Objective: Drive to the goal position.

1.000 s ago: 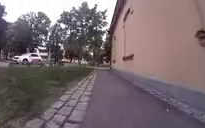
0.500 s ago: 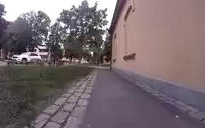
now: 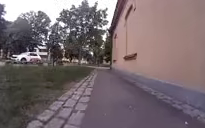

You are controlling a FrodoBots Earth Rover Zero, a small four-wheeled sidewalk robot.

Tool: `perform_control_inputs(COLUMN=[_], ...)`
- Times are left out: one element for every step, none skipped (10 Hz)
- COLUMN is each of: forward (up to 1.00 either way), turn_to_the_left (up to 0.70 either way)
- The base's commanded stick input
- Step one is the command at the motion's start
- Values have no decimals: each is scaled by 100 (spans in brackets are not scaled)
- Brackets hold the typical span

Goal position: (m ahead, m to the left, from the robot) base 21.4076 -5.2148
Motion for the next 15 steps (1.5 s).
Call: perform_control_inputs(forward=[45, 45, 45, 45, 45, 45, 45, 45, 45, 45, 45, 45, 45, 45, 45], turn_to_the_left=[0, 0, 0, 0, 0, 0, 0, 0, 0, 0, 0, 0, 0, 0, 0])
